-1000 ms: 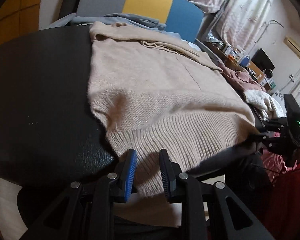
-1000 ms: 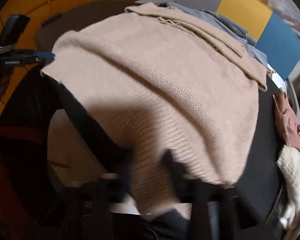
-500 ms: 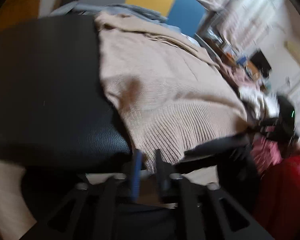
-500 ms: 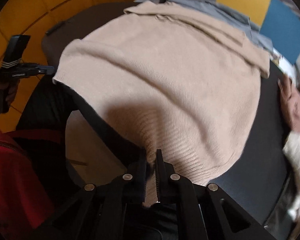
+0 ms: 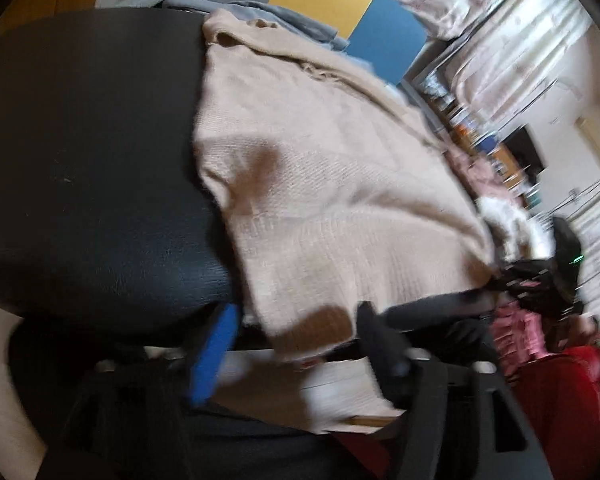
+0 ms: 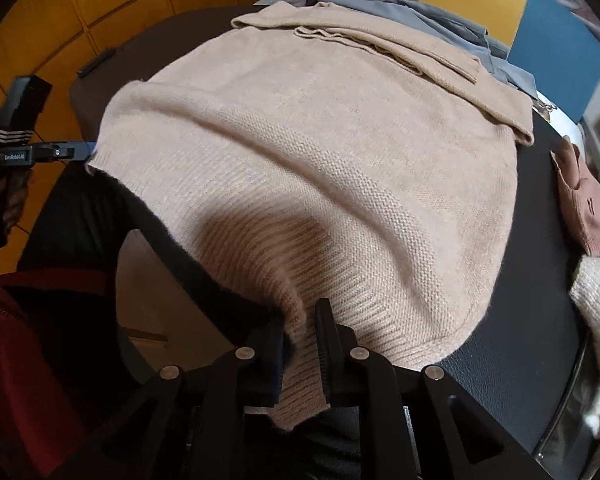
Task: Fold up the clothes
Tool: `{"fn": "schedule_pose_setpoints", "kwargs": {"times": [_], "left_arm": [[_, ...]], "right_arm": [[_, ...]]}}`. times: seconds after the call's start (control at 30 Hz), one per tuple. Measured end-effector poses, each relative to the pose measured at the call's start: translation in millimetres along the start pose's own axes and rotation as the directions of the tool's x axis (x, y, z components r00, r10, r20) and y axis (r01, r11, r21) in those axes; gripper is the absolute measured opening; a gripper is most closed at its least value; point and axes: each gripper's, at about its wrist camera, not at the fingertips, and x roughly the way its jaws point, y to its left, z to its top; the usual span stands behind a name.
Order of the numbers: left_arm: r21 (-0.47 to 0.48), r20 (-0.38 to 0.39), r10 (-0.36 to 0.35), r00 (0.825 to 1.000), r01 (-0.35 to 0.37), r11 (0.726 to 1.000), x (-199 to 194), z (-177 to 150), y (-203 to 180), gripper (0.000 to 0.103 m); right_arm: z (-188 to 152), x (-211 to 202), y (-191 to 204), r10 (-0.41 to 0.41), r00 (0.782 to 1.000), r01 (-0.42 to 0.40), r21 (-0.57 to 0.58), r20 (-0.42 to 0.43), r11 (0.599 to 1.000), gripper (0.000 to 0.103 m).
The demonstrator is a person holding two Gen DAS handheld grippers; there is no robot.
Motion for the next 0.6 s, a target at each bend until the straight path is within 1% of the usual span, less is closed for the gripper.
{"fn": "schedule_pose_setpoints", "kwargs": {"times": [0.03,0.07,0.1,0.2,0.23,0.3,0.4,0.43,0.47,0.53,0.6], "left_arm": [[-0.003,-0.017,0.014,1.000,-0.014,1.000,0.2,0.3,0.9,0.001],[-0.014,-0.032,-0.001,0.999,0.001,1.000,0.4,0.0,2.4,0.004],[-0.019,-0.039,-0.017,0.999,0.016,1.000,-0.1,-0.6,3.4,0.004],[0.023,-0.026,-0.028,0.999,0.028,0.999,-12.6,-1.5,-2.2,0.003],[0.020,-0.019,-0.033,0.999,0.034,0.999,-17.3,-0.9,-1.6,0.003],[-0.004,-0.006,-0.042,0.999,0.042,0.999,-26.2,0.5,1.5,0.003],[-0.073,0.017,-0.068,0.998,0.069,0.995,-35.3,1.5,16.8,0.001],[-0.095,0.023,-0.084,0.996,0.086,0.992,-38.7,1.5,20.8,0.000],[-0.106,0.031,-0.102,0.994,0.105,0.989,-42.3,1.9,24.9,0.000],[-0.105,0.055,-0.127,0.990,0.132,0.986,-56.0,2.0,28.3,0.000],[-0.094,0.064,-0.118,0.991,0.124,0.988,-59.7,5.8,28.6,0.000]], "right_arm": [[-0.3,-1.0,0.9,-0.001,1.000,0.001,-0.006,-0.002,1.000,0.010],[-0.6,-2.2,1.8,-0.001,1.000,0.001,-0.012,-0.004,1.000,0.007],[-1.3,-4.2,2.0,-0.002,1.000,0.002,-0.015,-0.004,1.000,0.007],[-3.5,-10.5,2.3,-0.004,1.000,0.004,-0.022,-0.004,1.000,0.006],[-4.4,-13.7,2.6,-0.007,1.000,0.007,-0.022,0.001,1.000,0.005],[-6.0,-18.0,0.2,-0.002,1.000,0.002,-0.014,0.010,1.000,0.005],[-8.1,-15.7,-2.4,0.004,1.000,-0.004,-0.018,0.000,1.000,0.004],[-8.4,-14.4,-1.9,0.009,1.000,-0.009,-0.017,-0.005,1.000,0.004],[-8.4,-15.7,-2.4,0.032,0.999,-0.032,-0.002,-0.010,0.999,0.004],[-8.1,-23.4,-2.1,0.081,0.997,-0.081,0.021,-0.001,0.997,0.003],[-7.2,-33.2,-1.1,0.070,0.997,-0.070,0.004,0.018,0.998,0.003]]}}
